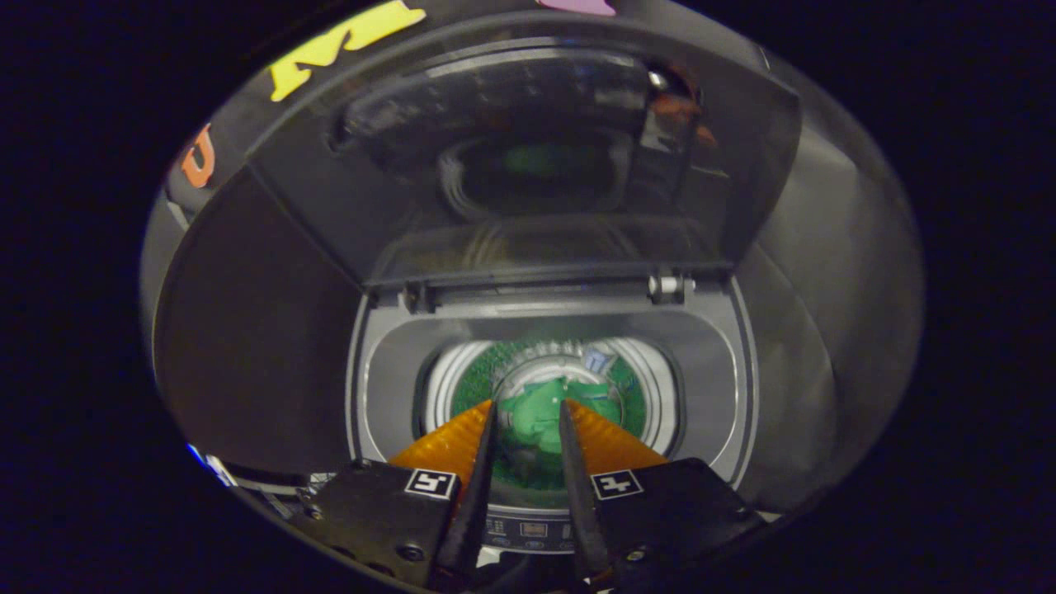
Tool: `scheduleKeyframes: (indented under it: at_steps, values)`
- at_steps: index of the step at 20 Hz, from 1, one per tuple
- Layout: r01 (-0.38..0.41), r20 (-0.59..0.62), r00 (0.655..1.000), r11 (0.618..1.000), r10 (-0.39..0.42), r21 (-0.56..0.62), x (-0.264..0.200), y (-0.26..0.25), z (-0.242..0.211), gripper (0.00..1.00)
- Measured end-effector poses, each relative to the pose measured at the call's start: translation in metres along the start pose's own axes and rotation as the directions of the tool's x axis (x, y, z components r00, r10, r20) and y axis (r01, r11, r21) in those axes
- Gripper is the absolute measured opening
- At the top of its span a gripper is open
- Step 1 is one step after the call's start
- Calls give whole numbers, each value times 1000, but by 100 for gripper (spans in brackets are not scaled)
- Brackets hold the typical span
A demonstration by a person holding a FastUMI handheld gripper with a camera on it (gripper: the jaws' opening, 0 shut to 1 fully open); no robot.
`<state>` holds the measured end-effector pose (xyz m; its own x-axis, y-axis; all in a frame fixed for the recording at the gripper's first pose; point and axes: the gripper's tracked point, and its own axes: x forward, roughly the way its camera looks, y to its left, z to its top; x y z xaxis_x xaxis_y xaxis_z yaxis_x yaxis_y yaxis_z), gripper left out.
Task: Put the clothes into the washing machine and then close the washing machine lid.
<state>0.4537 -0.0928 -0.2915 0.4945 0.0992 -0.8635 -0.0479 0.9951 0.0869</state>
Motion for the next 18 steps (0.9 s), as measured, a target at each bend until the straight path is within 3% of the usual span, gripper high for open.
scheduleKeyframes:
  at_steps: [1,4,6,8,15,18]
  values:
    - [9,17,1000,1000,-8,-29,-11,1,8,46]
    - [36,60,998,996,-31,-78,-33,3,29,69]
    - [63,101,994,992,-52,-113,-45,4,43,69]
    - [50,134,991,989,-31,-137,-57,16,60,76]
    - [-30,278,958,990,69,-141,-119,50,143,77]
    - [-27,329,941,989,75,-147,-125,55,179,76]
